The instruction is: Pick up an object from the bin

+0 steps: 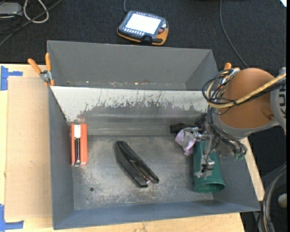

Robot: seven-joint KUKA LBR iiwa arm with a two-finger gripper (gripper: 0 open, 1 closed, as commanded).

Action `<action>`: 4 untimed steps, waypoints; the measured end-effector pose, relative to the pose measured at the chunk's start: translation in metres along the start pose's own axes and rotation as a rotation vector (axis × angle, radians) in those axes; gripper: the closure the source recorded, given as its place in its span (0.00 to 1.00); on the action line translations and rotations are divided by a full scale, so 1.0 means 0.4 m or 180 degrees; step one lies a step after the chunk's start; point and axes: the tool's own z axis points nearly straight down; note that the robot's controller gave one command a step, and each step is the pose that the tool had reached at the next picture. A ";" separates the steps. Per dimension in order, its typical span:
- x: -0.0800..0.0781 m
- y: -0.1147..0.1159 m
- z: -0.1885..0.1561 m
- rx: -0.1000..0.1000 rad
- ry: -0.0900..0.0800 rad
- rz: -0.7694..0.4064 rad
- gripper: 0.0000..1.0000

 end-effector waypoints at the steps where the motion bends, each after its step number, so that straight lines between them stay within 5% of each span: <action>1: 0.037 0.005 0.000 -0.0006 0.0008 0.0261 0.00; 2: 0.128 -0.063 0.177 -0.0026 0.0029 0.0273 0.00; 3: 0.048 -0.146 0.054 -0.0010 -0.0019 0.0532 1.00; 4: 0.048 -0.146 0.054 -0.0010 -0.0019 0.0532 1.00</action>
Offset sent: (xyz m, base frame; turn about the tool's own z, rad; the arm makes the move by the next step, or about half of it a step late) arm -0.0436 -0.0366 -0.0672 0.0839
